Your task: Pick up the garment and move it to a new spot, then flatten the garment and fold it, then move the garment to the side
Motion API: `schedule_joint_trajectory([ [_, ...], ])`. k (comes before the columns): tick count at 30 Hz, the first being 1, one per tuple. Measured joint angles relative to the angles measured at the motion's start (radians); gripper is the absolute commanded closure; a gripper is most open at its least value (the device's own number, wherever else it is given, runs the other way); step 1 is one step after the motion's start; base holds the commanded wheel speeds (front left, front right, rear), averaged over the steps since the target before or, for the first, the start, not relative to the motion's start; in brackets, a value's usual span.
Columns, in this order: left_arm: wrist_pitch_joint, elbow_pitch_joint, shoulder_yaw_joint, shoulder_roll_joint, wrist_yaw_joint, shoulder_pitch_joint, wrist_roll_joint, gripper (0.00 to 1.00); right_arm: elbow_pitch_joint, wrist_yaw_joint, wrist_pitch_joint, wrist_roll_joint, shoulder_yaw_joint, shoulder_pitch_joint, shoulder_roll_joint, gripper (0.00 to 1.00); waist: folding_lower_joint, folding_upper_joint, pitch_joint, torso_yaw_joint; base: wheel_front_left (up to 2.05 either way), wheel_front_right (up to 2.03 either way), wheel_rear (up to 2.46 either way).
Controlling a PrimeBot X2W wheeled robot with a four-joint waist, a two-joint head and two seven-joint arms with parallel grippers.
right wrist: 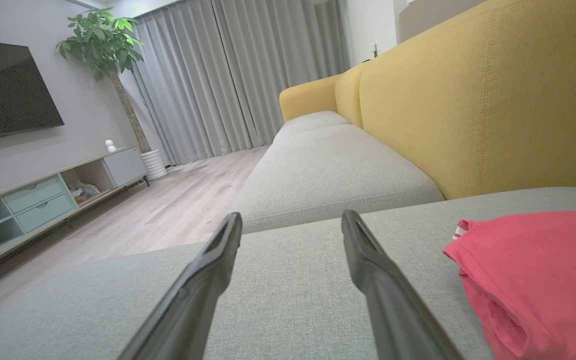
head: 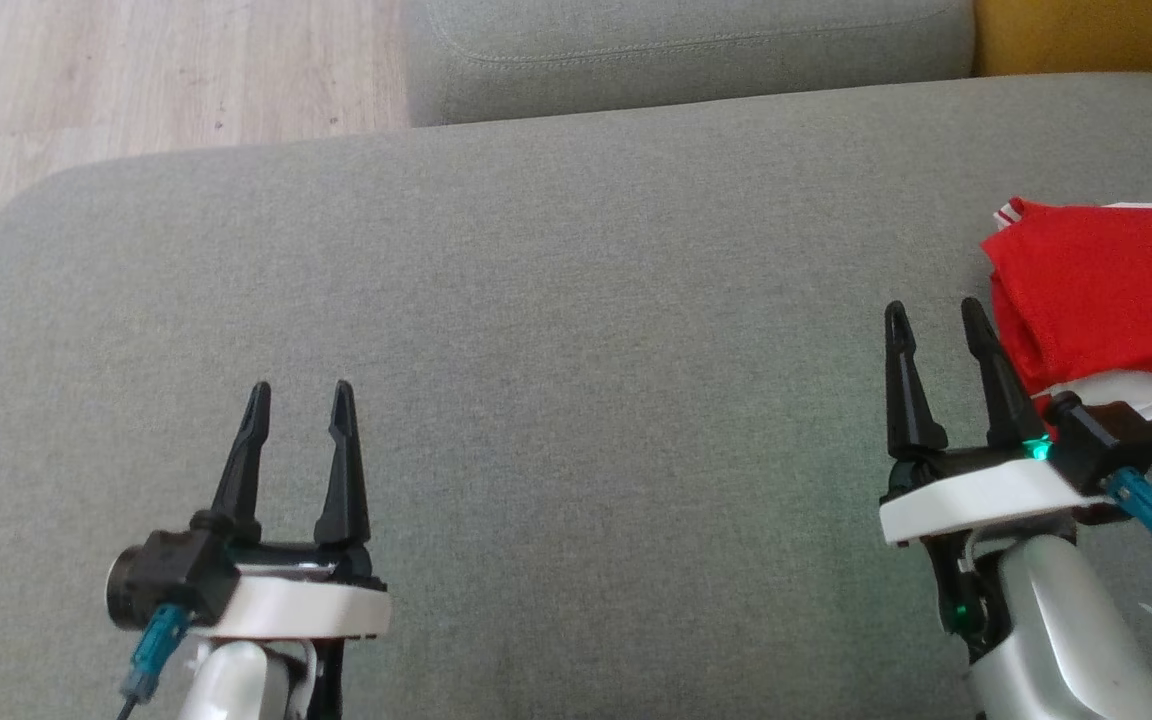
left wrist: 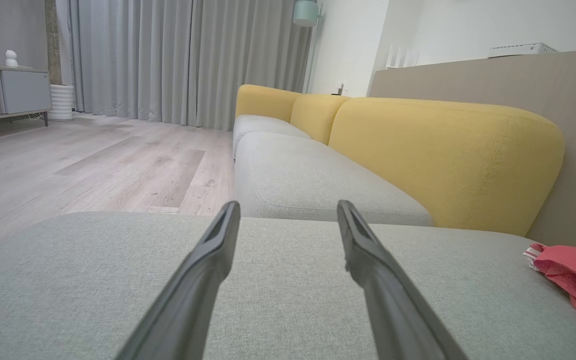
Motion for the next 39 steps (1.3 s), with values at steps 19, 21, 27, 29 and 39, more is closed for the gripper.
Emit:
schedule_joint_trajectory([
  [19,0.000,0.058,-0.002,0.000,0.049,0.003,-0.020,0.00,-0.013,0.000,-0.002,-0.005,0.016,0.036,0.000,0.00,0.0000,0.0000,-0.011,0.000,0.00,0.00,0.00],
  [21,0.000,0.065,0.000,0.000,0.052,0.004,-0.041,0.00,-0.013,0.000,-0.002,-0.005,0.019,0.036,0.000,0.00,0.0000,0.0000,-0.012,-0.001,0.00,0.00,0.00],
  [27,0.000,0.063,0.007,0.000,0.051,0.004,-0.100,0.00,-0.015,0.000,-0.002,-0.008,0.026,0.036,0.000,0.00,0.0000,0.0000,-0.015,-0.006,0.00,0.00,0.00],
  [29,0.000,0.070,0.007,0.000,0.046,0.004,-0.133,0.00,-0.017,0.000,-0.002,-0.015,0.027,0.036,0.000,0.00,0.0000,0.0000,-0.014,-0.009,0.00,0.00,0.00],
  [39,0.000,0.128,-0.002,-0.001,0.044,0.018,-0.186,1.00,0.020,0.000,-0.001,-0.015,0.038,0.052,0.002,1.00,0.0000,0.0000,-0.012,-0.012,0.00,0.00,0.00],
])
